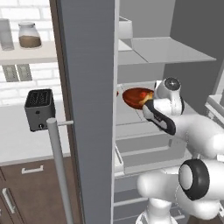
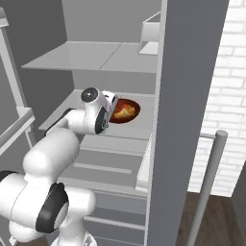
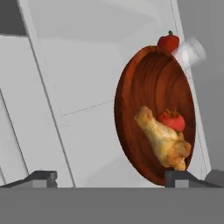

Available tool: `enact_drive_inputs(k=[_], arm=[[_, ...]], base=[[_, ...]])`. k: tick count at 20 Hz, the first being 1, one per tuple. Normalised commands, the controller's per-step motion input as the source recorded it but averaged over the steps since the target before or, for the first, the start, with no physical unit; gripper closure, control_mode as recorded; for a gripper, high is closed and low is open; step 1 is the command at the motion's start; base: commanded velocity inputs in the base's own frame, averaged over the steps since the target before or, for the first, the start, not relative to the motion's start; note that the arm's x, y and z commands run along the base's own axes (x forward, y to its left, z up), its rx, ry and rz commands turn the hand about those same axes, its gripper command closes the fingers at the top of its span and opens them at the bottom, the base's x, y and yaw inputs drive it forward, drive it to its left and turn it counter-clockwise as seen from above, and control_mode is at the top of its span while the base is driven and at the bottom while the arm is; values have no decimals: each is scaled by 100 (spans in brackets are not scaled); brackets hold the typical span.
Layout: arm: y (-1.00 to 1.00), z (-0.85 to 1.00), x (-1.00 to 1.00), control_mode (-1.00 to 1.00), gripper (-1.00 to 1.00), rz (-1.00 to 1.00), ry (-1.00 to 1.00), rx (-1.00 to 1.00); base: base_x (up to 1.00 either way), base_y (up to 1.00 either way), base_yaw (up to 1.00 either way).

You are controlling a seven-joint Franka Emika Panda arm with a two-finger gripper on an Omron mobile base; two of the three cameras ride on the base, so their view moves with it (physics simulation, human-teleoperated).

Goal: Pick the chicken drumstick and tomato from their plates and place them in the bowl. Then put the bowl in the fridge.

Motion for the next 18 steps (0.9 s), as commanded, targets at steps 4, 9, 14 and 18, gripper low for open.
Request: enact_drive_inputs(k=[4,9,14,18], arm=[[0,37,-79,-100,-100,-23,2,16],[9,43,-79,-100,-100,-27,2,23],[24,44,-83,-100,-100,-25,0,26],[19,54,-100,-100,-100,-24,0,29]], base=[[0,0,0],[0,0,0],[0,0,0],[0,0,0]])
